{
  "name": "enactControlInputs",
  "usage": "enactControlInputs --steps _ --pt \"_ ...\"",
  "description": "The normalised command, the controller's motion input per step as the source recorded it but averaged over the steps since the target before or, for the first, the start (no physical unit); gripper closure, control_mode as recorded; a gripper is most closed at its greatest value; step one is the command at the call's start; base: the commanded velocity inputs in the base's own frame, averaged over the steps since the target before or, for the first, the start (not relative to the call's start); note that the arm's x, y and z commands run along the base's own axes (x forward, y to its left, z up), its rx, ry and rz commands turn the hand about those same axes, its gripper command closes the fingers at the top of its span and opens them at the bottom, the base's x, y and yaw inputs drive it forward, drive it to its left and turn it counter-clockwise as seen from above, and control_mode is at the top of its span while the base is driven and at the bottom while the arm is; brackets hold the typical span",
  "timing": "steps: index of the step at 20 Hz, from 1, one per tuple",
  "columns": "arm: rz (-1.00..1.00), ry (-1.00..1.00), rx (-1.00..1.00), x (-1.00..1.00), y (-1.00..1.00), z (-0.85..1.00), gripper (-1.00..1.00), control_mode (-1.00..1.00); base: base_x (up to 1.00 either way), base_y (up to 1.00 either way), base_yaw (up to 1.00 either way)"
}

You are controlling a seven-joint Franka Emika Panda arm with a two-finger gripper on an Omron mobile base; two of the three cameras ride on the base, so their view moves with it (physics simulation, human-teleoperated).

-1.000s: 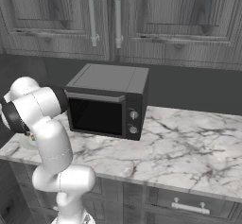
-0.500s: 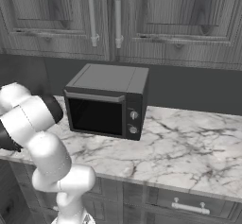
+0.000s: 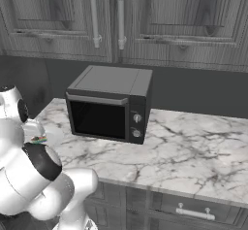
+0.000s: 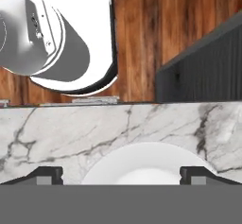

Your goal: Take the baked cake out of the oven and place it on the plate for cooling. Then close the oven door.

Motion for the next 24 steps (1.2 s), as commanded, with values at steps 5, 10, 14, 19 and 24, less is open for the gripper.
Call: enactControlInputs --steps 5,10,14,19,24 --pt "-0.02 -0.08 0.14 -0.64 -0.44 0.23 -1.00 -1.00 0.00 0.00 0.00" --pt "-0.01 -0.09 0.02 -0.57 -0.23 0.17 -1.00 -1.00 0.00 0.00 0.00" --pt "-0.04 0.00 0.00 -0.23 -0.02 0.21 -1.00 -1.00 0.00 0.00 0.00" --pt "0.00 -0.01 0.00 -0.29 -0.04 0.11 -1.00 -1.00 0.00 0.00 0.00" --pt "0.01 0.00 -0.02 -0.12 0.02 0.02 -1.00 -1.00 0.00 0.00 0.00"
